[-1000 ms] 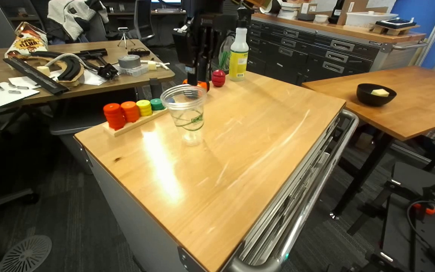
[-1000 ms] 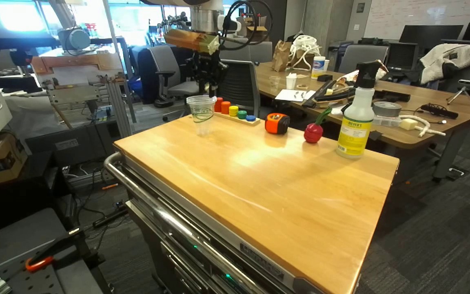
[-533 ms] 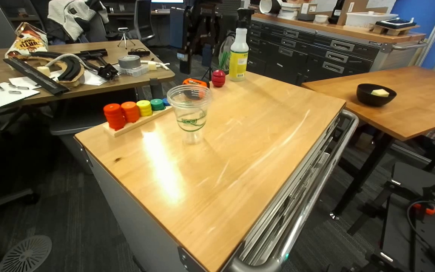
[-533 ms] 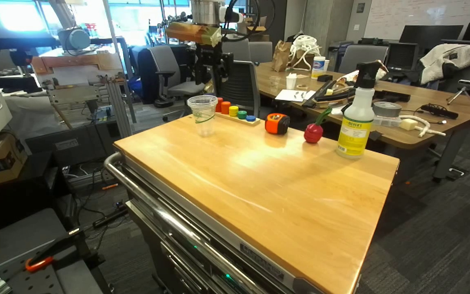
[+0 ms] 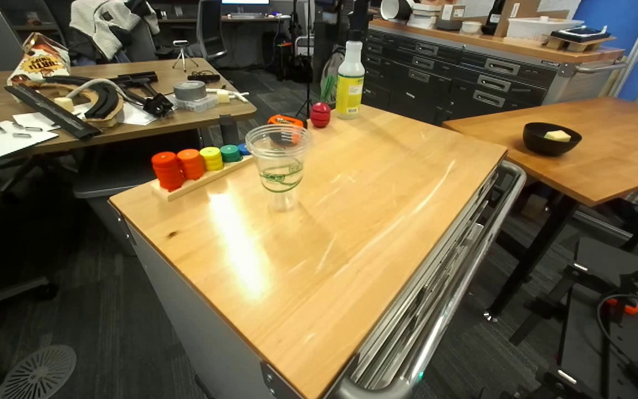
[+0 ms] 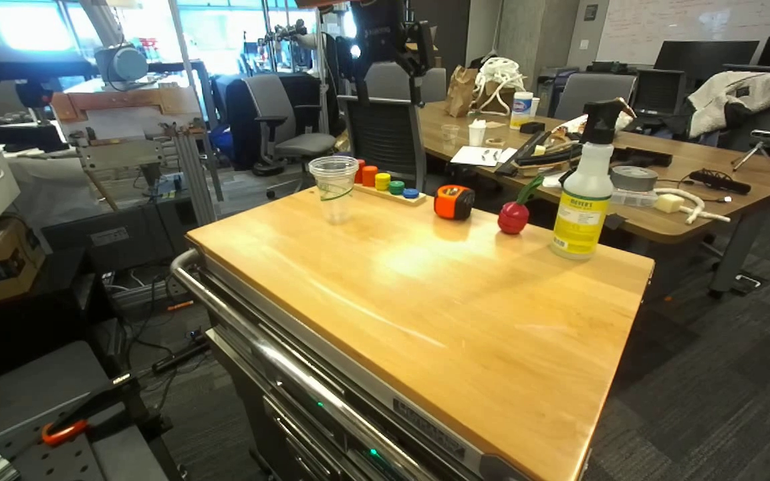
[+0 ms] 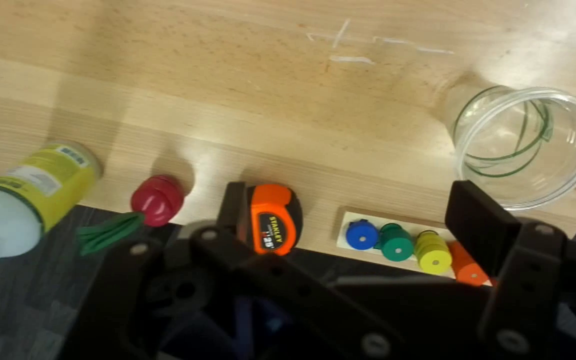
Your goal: Stack all three clear cups together
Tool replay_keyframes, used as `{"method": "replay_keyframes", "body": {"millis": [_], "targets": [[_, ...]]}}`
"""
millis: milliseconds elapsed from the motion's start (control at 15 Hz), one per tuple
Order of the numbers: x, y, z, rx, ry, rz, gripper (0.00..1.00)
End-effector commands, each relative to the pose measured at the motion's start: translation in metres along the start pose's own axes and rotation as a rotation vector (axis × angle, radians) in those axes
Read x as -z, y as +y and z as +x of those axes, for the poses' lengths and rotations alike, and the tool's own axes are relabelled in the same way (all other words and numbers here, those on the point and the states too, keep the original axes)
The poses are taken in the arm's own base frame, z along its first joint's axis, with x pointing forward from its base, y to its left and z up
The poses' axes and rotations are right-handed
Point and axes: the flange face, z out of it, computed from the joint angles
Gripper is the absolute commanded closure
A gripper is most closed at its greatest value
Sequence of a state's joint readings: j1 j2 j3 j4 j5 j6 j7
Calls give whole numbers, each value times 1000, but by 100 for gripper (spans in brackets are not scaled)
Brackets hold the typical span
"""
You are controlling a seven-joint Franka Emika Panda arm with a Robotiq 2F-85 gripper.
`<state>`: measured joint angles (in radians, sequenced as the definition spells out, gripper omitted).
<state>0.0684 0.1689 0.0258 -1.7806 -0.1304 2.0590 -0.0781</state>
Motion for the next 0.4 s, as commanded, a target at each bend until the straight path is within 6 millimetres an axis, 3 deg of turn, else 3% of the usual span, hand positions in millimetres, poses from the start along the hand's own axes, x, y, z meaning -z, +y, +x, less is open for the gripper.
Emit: {"method": "replay_keyframes", "body": {"millis": [0, 67, 133, 333], "targets": [[38, 35, -47, -21, 24, 3, 0], [46, 44, -63, -14, 28, 23, 0], [26, 36, -31, -28, 12, -4, 0], [43, 49, -56, -29, 21, 7, 0]]}}
